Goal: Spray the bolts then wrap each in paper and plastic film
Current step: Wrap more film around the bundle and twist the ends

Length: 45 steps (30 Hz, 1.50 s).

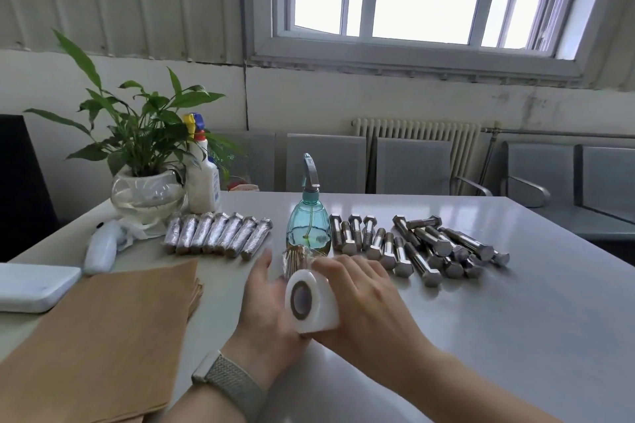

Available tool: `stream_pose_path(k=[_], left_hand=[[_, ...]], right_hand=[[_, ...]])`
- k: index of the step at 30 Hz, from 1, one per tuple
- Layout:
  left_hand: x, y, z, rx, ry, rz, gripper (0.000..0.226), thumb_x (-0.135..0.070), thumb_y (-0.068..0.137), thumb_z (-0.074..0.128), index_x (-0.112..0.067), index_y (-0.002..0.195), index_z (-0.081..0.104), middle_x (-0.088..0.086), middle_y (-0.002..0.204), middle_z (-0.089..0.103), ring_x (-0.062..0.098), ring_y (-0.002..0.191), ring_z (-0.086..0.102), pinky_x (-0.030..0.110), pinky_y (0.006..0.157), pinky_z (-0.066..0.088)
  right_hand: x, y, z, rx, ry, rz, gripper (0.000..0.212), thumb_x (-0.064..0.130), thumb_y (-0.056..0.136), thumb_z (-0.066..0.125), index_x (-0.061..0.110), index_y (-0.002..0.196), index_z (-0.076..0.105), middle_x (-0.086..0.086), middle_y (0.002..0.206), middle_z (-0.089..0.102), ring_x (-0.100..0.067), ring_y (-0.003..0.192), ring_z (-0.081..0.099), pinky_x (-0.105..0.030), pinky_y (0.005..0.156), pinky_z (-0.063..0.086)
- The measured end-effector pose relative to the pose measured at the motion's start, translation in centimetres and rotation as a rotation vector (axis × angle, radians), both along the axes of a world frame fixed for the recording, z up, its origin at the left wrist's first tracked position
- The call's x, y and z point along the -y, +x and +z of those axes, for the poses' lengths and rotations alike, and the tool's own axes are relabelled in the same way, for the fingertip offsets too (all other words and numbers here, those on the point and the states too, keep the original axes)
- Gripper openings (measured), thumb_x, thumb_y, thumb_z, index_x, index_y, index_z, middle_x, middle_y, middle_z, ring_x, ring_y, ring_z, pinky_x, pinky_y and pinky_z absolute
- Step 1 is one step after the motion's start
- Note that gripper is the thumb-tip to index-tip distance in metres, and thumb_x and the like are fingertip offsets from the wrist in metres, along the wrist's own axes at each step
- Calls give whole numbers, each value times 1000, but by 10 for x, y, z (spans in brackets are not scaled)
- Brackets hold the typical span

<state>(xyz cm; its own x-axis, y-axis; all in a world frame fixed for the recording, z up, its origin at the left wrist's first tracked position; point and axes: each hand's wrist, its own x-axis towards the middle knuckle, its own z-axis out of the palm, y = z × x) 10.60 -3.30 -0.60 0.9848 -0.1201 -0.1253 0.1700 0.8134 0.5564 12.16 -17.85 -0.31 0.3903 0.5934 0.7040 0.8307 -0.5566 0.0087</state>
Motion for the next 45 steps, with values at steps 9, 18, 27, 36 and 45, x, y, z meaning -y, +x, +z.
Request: stream_pose_path(k=[9, 18, 27, 36, 45], left_hand=[[-2, 8, -2, -165, -30, 15, 78, -65, 79, 64, -3, 126, 58, 11, 133, 50, 29, 125, 50, 45, 112, 37], [-4, 12, -3, -165, -78, 112, 89, -76, 81, 47, -3, 132, 58, 28, 134, 55, 41, 128, 51, 51, 113, 34], [1, 8, 6, -92, -115, 123, 74, -69, 84, 50, -2, 104, 73, 19, 104, 68, 32, 99, 67, 46, 99, 48], [-2, 10, 8, -71, -250, 260, 49, -48, 97, 45, -6, 116, 60, 5, 73, 53, 14, 67, 48, 26, 76, 45], [3, 8, 5, 81, -149, 304, 56, -26, 87, 56, 7, 132, 48, 31, 118, 64, 41, 111, 63, 52, 83, 55]], right_hand=[[5, 16, -27, 189, -39, 174, 52, 29, 85, 73, 12, 126, 46, -7, 114, 53, -25, 102, 55, -35, 100, 41], [3, 23, -33, 341, 68, 174, 51, 8, 83, 73, 9, 125, 46, -11, 116, 49, -30, 99, 58, -43, 96, 45], [0, 21, -25, 385, 154, 181, 48, 8, 82, 75, 10, 122, 48, -11, 114, 51, -29, 99, 59, -45, 96, 46], [-2, 14, -23, 136, 360, 152, 58, 31, 78, 79, 15, 121, 45, -3, 117, 50, -20, 100, 56, -32, 84, 49], [2, 25, -10, -890, 1000, 39, 70, 24, 56, 93, 40, 112, 53, 15, 100, 67, -8, 90, 67, -25, 66, 55]])
